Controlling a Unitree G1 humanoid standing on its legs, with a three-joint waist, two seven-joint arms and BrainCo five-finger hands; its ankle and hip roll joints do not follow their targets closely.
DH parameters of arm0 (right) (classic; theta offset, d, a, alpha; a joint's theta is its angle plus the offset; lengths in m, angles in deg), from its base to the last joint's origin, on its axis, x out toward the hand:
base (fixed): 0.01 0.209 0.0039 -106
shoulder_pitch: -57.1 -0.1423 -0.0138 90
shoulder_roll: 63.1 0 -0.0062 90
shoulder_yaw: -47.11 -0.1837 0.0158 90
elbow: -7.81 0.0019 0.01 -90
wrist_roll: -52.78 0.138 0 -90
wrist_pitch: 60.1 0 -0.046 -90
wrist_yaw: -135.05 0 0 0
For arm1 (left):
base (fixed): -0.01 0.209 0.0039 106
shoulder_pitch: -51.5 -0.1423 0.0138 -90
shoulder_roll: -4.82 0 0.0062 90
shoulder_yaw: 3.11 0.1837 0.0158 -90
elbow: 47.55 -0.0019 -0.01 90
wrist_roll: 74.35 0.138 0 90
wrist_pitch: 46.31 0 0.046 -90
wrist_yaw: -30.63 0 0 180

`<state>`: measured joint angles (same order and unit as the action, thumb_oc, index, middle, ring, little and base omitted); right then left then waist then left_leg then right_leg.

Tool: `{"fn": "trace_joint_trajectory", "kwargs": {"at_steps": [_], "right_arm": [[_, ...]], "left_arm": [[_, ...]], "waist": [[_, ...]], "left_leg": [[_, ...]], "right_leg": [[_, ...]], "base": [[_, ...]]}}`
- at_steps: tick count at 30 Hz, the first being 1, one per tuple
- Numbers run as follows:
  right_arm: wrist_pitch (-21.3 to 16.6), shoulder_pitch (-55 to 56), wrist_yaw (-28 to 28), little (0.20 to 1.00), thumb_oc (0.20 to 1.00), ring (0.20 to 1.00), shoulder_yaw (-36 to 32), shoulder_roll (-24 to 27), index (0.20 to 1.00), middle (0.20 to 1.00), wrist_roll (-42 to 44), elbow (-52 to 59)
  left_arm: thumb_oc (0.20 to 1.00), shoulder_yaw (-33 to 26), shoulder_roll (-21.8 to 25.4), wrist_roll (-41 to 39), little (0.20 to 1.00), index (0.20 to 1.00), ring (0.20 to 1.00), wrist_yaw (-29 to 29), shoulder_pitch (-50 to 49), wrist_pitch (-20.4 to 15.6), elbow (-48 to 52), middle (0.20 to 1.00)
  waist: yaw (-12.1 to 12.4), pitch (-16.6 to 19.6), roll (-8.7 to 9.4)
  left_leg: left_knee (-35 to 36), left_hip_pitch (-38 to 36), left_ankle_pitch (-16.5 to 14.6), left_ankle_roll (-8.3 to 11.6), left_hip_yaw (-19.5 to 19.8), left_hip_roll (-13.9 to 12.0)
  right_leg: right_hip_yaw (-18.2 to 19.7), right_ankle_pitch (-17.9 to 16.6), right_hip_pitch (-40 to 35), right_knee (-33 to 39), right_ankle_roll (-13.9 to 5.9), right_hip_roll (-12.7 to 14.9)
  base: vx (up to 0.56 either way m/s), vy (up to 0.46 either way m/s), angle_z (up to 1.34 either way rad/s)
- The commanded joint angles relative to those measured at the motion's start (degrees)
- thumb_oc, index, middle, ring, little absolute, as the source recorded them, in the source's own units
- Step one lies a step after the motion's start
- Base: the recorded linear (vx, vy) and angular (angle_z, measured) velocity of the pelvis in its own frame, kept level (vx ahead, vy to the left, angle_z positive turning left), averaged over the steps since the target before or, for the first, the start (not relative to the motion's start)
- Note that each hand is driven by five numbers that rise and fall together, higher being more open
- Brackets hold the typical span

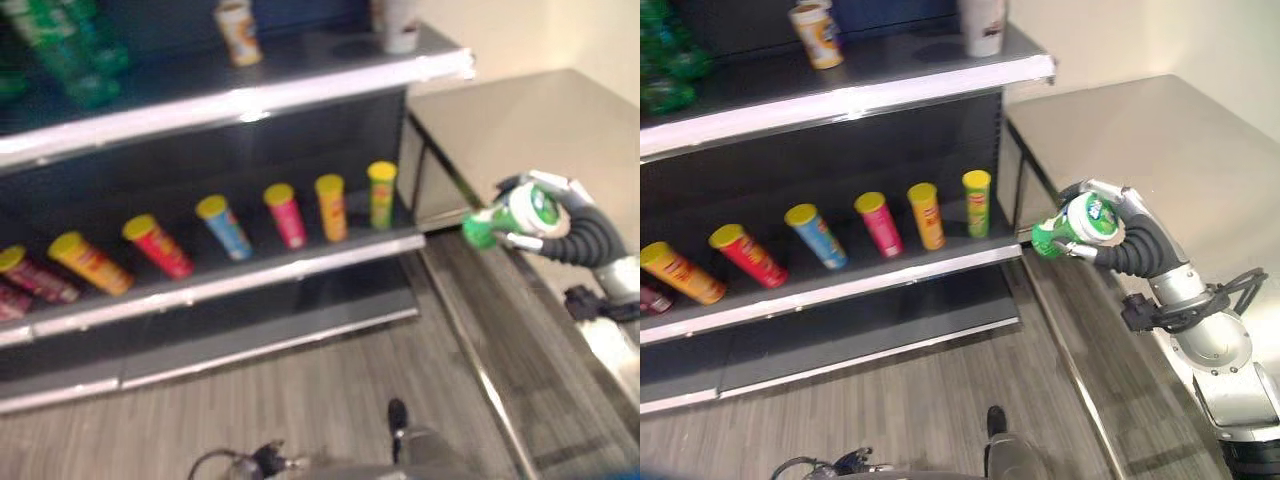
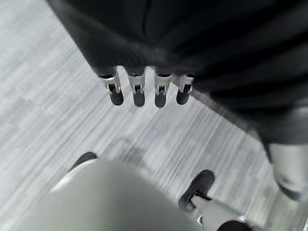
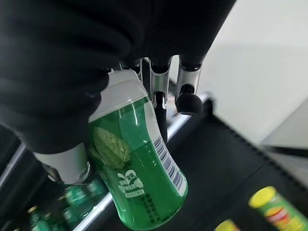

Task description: Put the goods on the table back onto the shelves and tidy them up.

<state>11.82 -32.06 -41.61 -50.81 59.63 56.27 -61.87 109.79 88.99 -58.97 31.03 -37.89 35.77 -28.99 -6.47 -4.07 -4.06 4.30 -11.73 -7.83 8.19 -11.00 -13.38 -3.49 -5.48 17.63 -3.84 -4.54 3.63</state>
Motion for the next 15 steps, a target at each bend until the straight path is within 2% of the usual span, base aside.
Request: {"fn": "trace_joint_trajectory", "kwargs": {"at_steps": [1, 2, 3, 4, 5, 6, 8, 9, 10, 11, 12, 13, 14, 15], "right_arm": [[-1.2, 1.6, -1.9, 0.2, 0.2, 0.2, 0.2, -1.8, 0.2, 0.2, 2.2, 5.3], [-0.8, 3.2, -1.7, 0.2, 0.2, 0.2, -0.2, -2.9, 0.2, 0.2, 1.5, 5.7], [-0.8, 3.3, -1.7, 0.2, 0.2, 0.2, -0.3, -3.0, 0.2, 0.2, 1.5, 5.8], [-0.7, 3.5, -1.7, 0.2, 0.2, 0.2, 0.0, -3.6, 0.2, 0.2, 1.0, 5.8], [-0.6, 3.2, -1.9, 0.2, 0.2, 0.2, 1.1, -4.8, 0.2, 0.2, -0.1, 5.5], [-0.4, 3.1, -2.2, 0.2, 0.2, 0.2, 1.5, -5.2, 0.2, 0.2, -0.7, 5.3], [-0.5, 3.0, -2.3, 0.2, 0.2, 0.2, 1.5, -5.3, 0.2, 0.2, -0.8, 5.2], [-0.3, 3.3, -2.6, 0.2, 0.2, 0.2, 1.6, -5.8, 0.2, 0.2, -1.2, 4.9], [0.1, 3.0, -3.4, 0.2, 0.2, 0.2, 3.1, -7.3, 0.2, 0.2, -2.5, 3.8], [0.8, 2.9, -4.1, 0.2, 0.2, 0.2, 4.8, -8.7, 0.2, 0.2, -4.3, 2.8], [0.8, 2.7, -4.1, 0.2, 0.2, 0.2, 5.0, -8.8, 0.2, 0.2, -4.3, 2.7], [0.8, 2.2, -4.0, 0.2, 0.2, 0.2, 6.1, -9.3, 0.2, 0.2, -4.3, 2.3], [0.8, 2.7, -3.4, 0.2, 0.2, 0.2, 6.4, -9.5, 0.2, 0.2, -4.6, 2.2], [0.8, 2.7, -3.4, 0.2, 0.2, 0.2, 6.4, -9.5, 0.2, 0.2, -4.6, 2.2]], "left_arm": [[1.0, -0.2, 0.6, 3.9, 1.0, 1.0, 1.0, 0.9, -1.4, -1.5, -1.8, 1.0], [1.0, -0.8, 1.2, 3.5, 1.0, 1.0, 1.0, 0.5, -0.9, -1.6, -1.8, 1.0], [1.0, -0.8, 1.2, 3.5, 1.0, 1.0, 1.0, 0.5, -0.9, -1.6, -1.8, 1.0], [1.0, -1.5, 1.5, 2.9, 1.0, 1.0, 1.0, 0.2, -0.8, -1.6, -1.9, 1.0], [1.0, -2.8, 1.9, 1.8, 1.0, 1.0, 1.0, -0.6, -0.7, -1.6, -2.0, 1.0], [1.0, -3.6, 2.3, 1.4, 1.0, 1.0, 1.0, -0.9, -0.8, -1.6, -2.0, 1.0], [1.0, -3.7, 2.4, 1.4, 1.0, 1.0, 1.0, -0.9, -0.8, -1.7, -2.0, 1.0], [1.0, -4.4, 2.8, 1.1, 1.0, 1.0, 1.0, -1.4, -0.7, -1.6, -2.2, 1.0], [1.0, -6.2, 3.5, 0.0, 1.0, 1.0, 1.0, -2.4, -0.9, -1.5, -3.3, 1.0], [1.0, -8.8, 4.0, -1.4, 1.0, 1.0, 1.0, -2.8, -1.1, -1.0, -5.0, 1.0], [1.0, -8.9, 4.1, -1.4, 1.0, 1.0, 1.0, -2.8, -1.1, -1.0, -5.1, 1.0], [1.0, -9.7, 4.4, -2.0, 1.0, 1.0, 1.0, -2.9, -1.2, -0.6, -5.7, 1.0], [1.0, -10.5, 4.8, -1.9, 1.0, 1.0, 1.0, -2.4, -1.7, -0.4, -6.3, 1.0], [1.0, -10.5, 4.8, -1.9, 1.0, 1.0, 1.0, -2.4, -1.7, -0.4, -6.3, 1.0]], "waist": [[-1.0, 3.2, 3.67], [-1.1, 2.9, 4.13], [-1.1, 2.9, 4.29], [-1.1, 2.5, 4.81], [-0.7, 1.9, 5.86], [-0.2, 1.4, 6.78], [-0.2, 1.2, 7.08], [0.3, 0.8, 7.81], [1.0, -0.3, 9.41], [1.7, -0.8, 10.34], [1.7, -0.9, 10.48], [1.9, -1.8, 10.37], [1.8, -2.2, 10.63], [1.8, -2.1, 10.65]], "left_leg": [[0.7, 3.1, 5.9, 1.44, 3.7, -1.5], [0.7, 3.5, 3.3, 0.89, 4.0, 0.4], [0.7, 3.6, 3.3, 0.79, 4.1, 0.6], [0.7, 3.5, 2.3, 0.22, 4.4, 1.9], [0.7, 3.1, 0.7, -1.31, 4.5, 4.5], [0.7, 2.6, 0.0, -2.12, 4.7, 5.9], [0.7, 2.4, 0.0, -2.28, 4.7, 6.3], [0.7, 2.3, -0.4, -2.88, 5.1, 7.2], [0.7, 1.9, -0.8, -4.11, 5.5, 9.3], [0.7, 1.6, -1.0, -4.94, 5.2, 10.5], [0.7, 1.6, -1.0, -4.98, 5.1, 10.6], [0.7, 1.5, -0.8, -5.36, 5.1, 10.3], [0.7, 2.0, 0.1, -6.47, 5.9, 10.9], [0.7, 2.1, 0.1, -6.48, 5.9, 10.9]], "right_leg": [[-2.0, -0.7, -8.7, 5.5, -5.3, 8.4], [-2.9, -2.5, -8.6, 5.8, -6.56, 10.8], [-3.0, -2.6, -8.7, 5.9, -6.67, 11.0], [-2.9, -3.7, -8.6, 6.1, -7.41, 12.3], [-2.5, -6.1, -8.6, 6.6, -8.54, 14.4], [-2.5, -7.2, -8.9, 7.0, -9.07, 15.8], [-2.4, -7.4, -9.1, 7.2, -9.22, 16.1], [-2.3, -8.7, -9.4, 7.5, -9.56, 17.1], [-2.2, -10.4, -9.5, 8.2, -9.98, 18.9], [-2.3, -11.6, -9.2, 8.1, -9.97, 19.3], [-2.2, -11.7, -9.2, 8.1, -10.0, 19.4], [-1.6, -10.9, -9.4, 7.3, -9.67, 18.5], [3.1, -6.9, -9.2, 3.0, -8.08, 15.2], [3.2, -6.8, -9.1, 2.9, -8.08, 15.2]], "base": [[-0.23, 0.352, -0.38], [-0.14, 0.249, -0.35], [-0.2, 0.351, -0.22], [-0.16, 0.319, 0.21], [-0.21, 0.422, 0.22], [-0.15, 0.317, -0.11], [-0.05, 0.107, -0.35], [-0.15, 0.24, -0.02], [-0.23, 0.342, -0.07], [-0.18, 0.255, -0.01], [-0.13, 0.157, -0.05], [-0.15, 0.179, -0.01], [-0.15, 0.177, -0.06], [-0.11, 0.197, -0.01]]}}
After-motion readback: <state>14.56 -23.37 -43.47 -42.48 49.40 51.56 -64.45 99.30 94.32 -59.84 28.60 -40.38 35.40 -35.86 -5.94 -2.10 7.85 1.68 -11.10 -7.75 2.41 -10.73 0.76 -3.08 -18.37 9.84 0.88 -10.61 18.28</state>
